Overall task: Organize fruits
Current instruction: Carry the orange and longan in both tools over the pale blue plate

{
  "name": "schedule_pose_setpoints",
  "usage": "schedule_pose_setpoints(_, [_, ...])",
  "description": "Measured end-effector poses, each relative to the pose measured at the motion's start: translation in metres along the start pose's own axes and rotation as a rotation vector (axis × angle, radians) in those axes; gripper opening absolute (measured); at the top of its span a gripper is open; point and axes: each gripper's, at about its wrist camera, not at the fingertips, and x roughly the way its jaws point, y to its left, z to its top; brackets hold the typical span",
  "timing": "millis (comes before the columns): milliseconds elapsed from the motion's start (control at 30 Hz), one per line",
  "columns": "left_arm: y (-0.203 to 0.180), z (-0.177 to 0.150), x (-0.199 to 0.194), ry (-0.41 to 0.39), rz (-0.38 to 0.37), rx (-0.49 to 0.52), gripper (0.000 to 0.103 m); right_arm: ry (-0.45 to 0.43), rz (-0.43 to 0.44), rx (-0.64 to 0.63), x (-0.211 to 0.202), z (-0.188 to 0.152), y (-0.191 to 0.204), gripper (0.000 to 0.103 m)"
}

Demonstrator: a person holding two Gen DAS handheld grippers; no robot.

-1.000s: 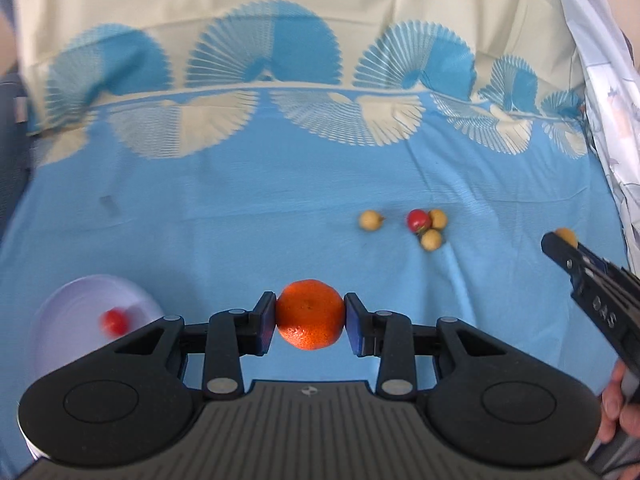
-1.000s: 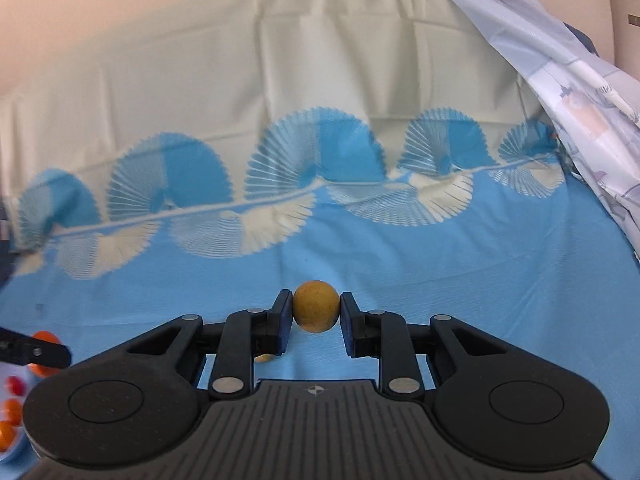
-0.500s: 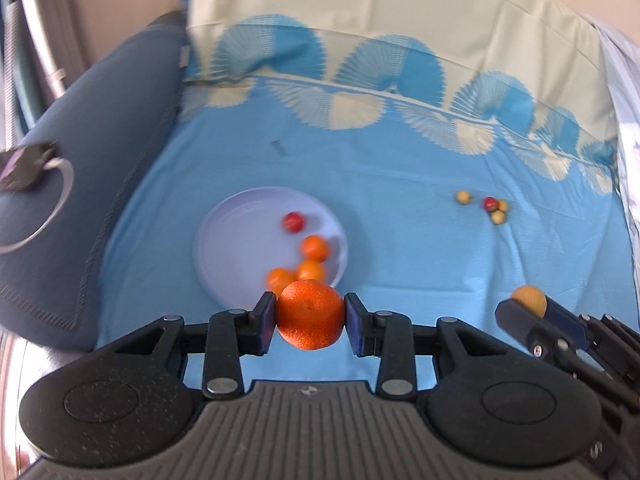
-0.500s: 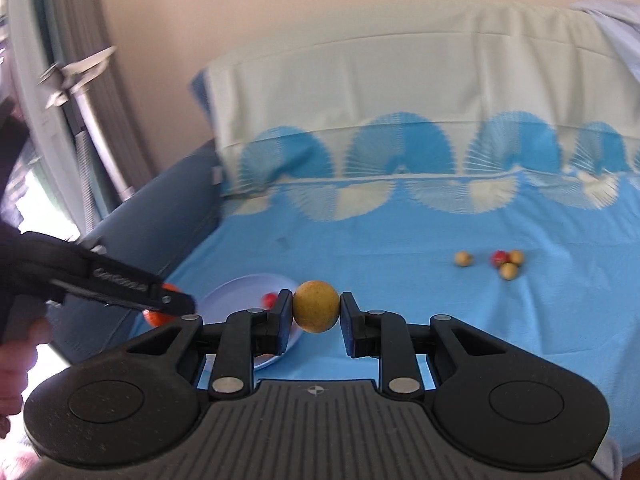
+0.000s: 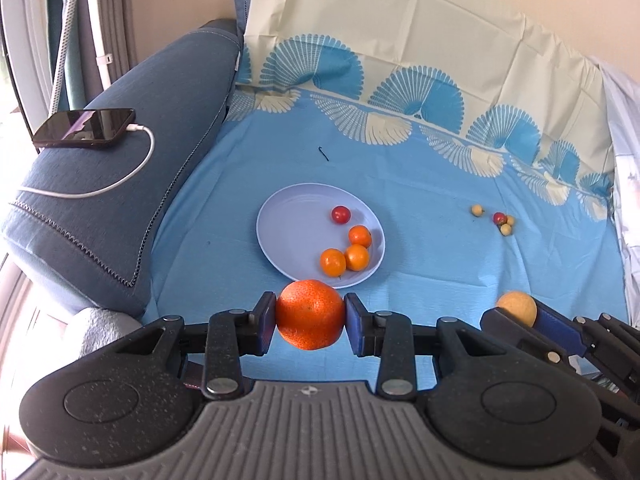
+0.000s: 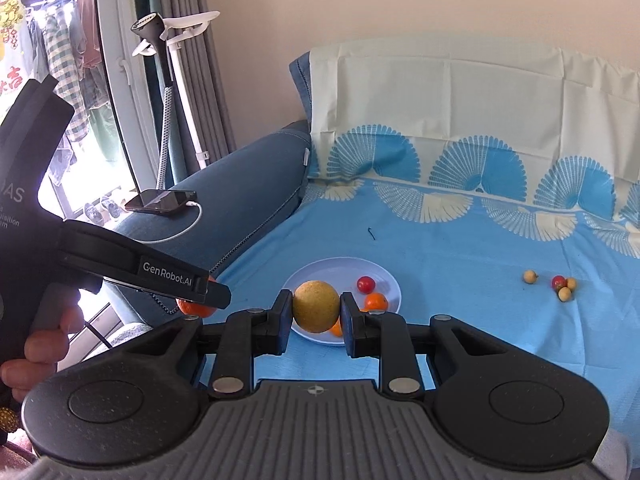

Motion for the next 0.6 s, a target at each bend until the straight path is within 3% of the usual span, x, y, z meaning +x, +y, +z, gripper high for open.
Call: schedule_pose_setpoints(600, [0.015, -0.001, -0.011, -0.031, -0.042, -0.050, 0.040, 0.006, -0.025, -0.069, -0.003, 0.002, 0.022, 0.026])
